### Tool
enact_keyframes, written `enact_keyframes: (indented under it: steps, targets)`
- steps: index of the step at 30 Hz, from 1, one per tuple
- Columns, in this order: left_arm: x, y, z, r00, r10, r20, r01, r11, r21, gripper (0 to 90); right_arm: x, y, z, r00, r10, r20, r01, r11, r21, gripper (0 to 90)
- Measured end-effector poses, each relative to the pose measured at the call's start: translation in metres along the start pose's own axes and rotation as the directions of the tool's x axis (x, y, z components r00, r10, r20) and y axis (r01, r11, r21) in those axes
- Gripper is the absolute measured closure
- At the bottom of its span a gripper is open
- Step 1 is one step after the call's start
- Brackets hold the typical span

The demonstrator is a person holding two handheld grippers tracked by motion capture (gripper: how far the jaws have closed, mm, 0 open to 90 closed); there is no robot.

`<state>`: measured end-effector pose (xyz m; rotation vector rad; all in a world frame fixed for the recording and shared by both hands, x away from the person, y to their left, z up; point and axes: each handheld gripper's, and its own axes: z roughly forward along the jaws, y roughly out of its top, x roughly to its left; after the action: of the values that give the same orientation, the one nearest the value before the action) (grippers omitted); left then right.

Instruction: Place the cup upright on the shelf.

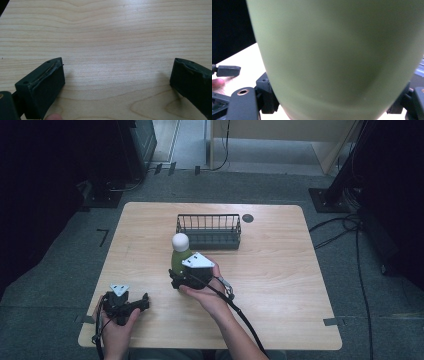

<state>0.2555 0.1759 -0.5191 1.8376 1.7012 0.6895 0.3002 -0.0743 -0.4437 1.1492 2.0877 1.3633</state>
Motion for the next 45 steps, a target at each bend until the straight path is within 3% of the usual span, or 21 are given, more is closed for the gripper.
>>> enact_keyframes:
  steps: [4, 13, 18, 24, 34, 45]
  targets:
    - [0.0, 0.0, 0.0, 1.0, 0.0, 0.0, 0.0, 1.0, 0.0, 0.0, -0.005, 0.004, -0.004, 0.9999, -0.006, 0.012, 0.006, 1.0, -0.008, 20.4]
    - [0.0, 0.0, 0.0, 1.0, 0.0, 0.0, 0.0, 1.0, 0.0, 0.0, -0.025, 0.021, -0.016, 0.9989, 0.027, 0.037, -0.026, 0.999, -0.031, 20.5]
    - [0.0, 0.0, 0.0, 1.0, 0.0, 0.0, 0.0, 1.0, 0.0, 0.0, -0.037, 0.037, -0.022, 0.9978, 0.037, 0.055, -0.034, 0.999, -0.041, 20.5]
    - [0.0, 0.0, 0.0, 1.0, 0.0, 0.0, 0.0, 1.0, 0.0, 0.1, -0.051, 0.062, -0.033, 0.994, 0.017, 0.108, -0.011, 0.998, -0.056, 20.5]
    - [0.0, 0.0, 0.0, 1.0, -0.002, 0.0, 0.002, 1.0, -0.002, 0.1, -0.085, 0.088, -0.037, 0.9855, 0.053, 0.161, -0.044, 0.997, -0.063, 20.5]
    - [0.0, 0.0, 0.0, 1.0, -0.002, 0.0, 0.002, 1.0, -0.001, 0.0, -0.103, 0.104, -0.036, 0.9793, 0.056, 0.194, -0.038, 0.995, -0.095, 20.5]
